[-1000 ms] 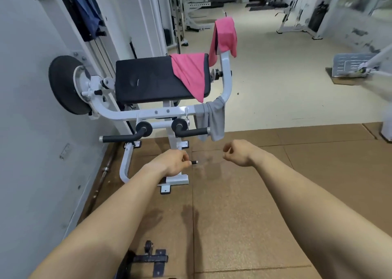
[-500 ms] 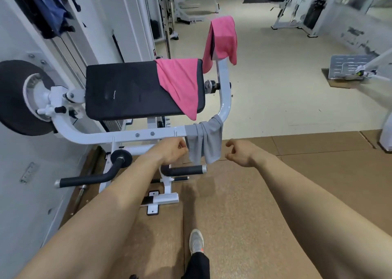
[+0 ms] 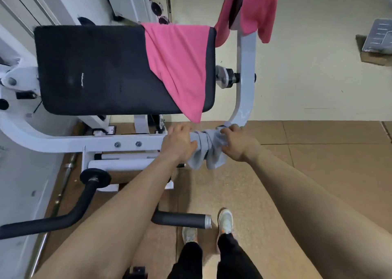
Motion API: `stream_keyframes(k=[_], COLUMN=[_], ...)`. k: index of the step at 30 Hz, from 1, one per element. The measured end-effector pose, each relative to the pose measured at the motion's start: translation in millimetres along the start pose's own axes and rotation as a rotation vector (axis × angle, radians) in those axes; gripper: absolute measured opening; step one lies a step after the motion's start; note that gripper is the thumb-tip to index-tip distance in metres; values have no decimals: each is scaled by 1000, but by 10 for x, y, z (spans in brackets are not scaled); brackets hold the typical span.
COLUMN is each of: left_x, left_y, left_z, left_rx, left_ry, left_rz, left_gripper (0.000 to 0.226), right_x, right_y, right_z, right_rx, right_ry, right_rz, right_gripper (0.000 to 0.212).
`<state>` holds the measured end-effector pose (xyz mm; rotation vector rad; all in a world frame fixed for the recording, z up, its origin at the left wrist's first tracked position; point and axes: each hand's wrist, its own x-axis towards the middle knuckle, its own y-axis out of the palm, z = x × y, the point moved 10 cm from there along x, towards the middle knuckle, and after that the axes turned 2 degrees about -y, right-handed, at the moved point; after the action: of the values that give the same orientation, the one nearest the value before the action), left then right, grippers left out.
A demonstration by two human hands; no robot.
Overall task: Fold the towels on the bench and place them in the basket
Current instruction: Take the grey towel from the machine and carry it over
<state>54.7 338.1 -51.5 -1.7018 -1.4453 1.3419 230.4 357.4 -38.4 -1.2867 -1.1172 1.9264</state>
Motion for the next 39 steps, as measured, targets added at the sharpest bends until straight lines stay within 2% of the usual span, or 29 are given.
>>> stream_keyframes(k=[2,5,8,10,14,17,21,25,29,33,35,37,39], left_x=[161,352,430,426,356,220,-42,-387,-748,-1225,-1531,-1895,-2296], left_y=[84,303,368,295,119,-73,-462,-927,-1436,-1849,-1994,-2101,-2156], left_z=[-5,56,59,64,14,-36,51,87,37,52,109,188,292], left_rx=[83,149,116,-4,-149,-248,-404,-495,-480,-454,-460,-470,-508], left_ry=[11,6,24,-11,-120,-193,-253,-282,-244,-213,-203,-193,-201], left_rz=[-27,25,8,-36,-89,-140,-320,-461,-537,-574,-619,-666,-701], left_gripper=[51,47,42,35,17,16,16,18,21,22,23,24,24], right_x=[198,420,572,614,570,545,454,255,37,-194,-295,-428,-664], right_y=[-30,-20,71,83,2,-164,-522,-791,-993,-1442,-1623,-1661,-1577], right_z=[-52,-83,-107,-115,-131,-121,-24,387,923,1486,1769,2152,2588], right_rx=[-98,-273,-347,-360,-294,-207,125,199,267,238,284,281,230], right_ry=[-37,-138,-232,-278,-355,-410,-487,-611,-702,-762,-774,-839,-925], right_rz=[-107,-265,-297,-304,-292,-258,-252,-155,-80,-278,-315,-248,-91], right_gripper=[48,36,26,21,23,20,17,6,13,28,26,24,34])
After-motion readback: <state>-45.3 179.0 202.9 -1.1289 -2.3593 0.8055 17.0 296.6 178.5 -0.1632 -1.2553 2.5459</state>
